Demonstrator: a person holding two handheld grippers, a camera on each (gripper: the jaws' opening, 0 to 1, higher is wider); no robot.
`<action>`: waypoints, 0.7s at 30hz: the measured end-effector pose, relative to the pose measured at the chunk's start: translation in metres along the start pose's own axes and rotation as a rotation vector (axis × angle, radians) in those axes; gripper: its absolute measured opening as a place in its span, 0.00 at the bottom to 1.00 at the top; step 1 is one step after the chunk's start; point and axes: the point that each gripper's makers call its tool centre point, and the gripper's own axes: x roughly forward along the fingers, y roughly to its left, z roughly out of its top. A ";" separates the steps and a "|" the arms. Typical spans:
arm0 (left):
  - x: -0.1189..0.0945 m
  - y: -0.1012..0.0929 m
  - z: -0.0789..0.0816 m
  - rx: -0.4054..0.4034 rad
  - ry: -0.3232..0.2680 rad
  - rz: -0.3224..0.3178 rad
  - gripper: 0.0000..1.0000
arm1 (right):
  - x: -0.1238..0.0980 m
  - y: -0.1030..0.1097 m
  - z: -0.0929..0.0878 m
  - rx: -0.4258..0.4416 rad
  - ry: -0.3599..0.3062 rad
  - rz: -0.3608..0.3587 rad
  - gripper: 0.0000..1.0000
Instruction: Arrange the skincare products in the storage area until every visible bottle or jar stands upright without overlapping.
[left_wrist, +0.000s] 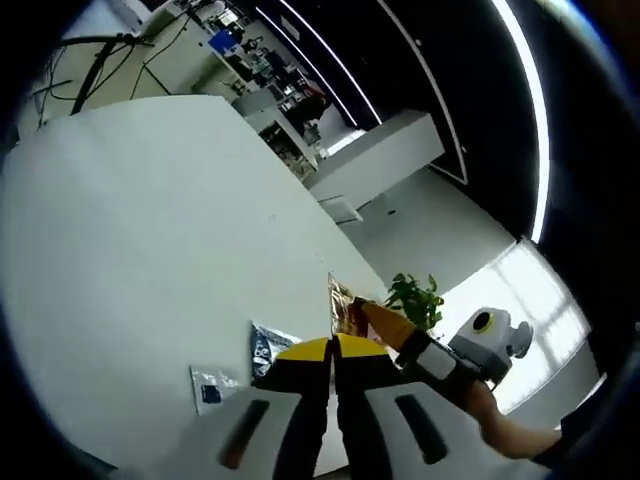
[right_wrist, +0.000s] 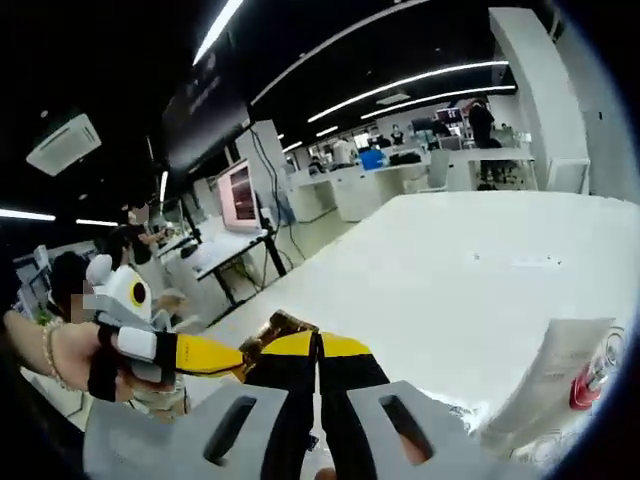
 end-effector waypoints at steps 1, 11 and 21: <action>0.004 0.008 -0.001 -0.002 0.005 0.014 0.00 | 0.003 -0.001 -0.003 -0.014 0.012 -0.005 0.01; 0.029 0.051 -0.018 -0.044 0.050 0.089 0.00 | 0.041 -0.026 -0.054 -0.031 0.125 -0.049 0.01; 0.051 0.078 -0.028 -0.043 0.087 0.138 0.00 | 0.063 -0.045 -0.086 -0.022 0.189 -0.076 0.01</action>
